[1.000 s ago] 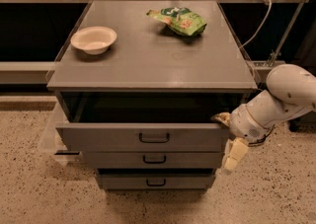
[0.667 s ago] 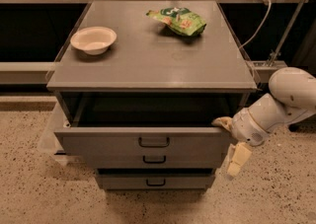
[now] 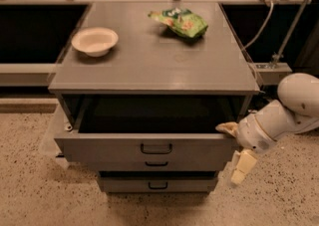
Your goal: Open top drawer
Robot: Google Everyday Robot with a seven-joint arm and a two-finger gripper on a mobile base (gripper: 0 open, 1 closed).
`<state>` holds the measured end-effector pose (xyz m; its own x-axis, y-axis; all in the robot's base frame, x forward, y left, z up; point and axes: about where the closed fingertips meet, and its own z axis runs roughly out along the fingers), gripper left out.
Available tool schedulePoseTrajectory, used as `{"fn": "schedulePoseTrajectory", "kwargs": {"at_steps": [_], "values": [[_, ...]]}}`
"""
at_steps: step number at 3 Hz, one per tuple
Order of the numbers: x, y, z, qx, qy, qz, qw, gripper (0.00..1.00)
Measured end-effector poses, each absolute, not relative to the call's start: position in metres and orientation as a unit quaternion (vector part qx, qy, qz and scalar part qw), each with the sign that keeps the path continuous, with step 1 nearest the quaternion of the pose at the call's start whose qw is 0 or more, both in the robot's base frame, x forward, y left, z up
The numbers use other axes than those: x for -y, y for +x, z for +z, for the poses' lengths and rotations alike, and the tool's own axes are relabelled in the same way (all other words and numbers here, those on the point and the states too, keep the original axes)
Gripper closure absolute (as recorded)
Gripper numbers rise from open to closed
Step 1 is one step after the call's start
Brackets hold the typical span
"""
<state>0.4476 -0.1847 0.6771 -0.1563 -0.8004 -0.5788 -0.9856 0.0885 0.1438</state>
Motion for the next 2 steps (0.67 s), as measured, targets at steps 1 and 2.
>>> {"fn": "schedulePoseTrajectory", "kwargs": {"at_steps": [1,2], "values": [[0.185,0.448,0.677,-0.715,-0.624,0.257,0.18,0.0],[0.178,0.428,0.679,-0.732,-0.6,0.251,0.203,0.0]]}}
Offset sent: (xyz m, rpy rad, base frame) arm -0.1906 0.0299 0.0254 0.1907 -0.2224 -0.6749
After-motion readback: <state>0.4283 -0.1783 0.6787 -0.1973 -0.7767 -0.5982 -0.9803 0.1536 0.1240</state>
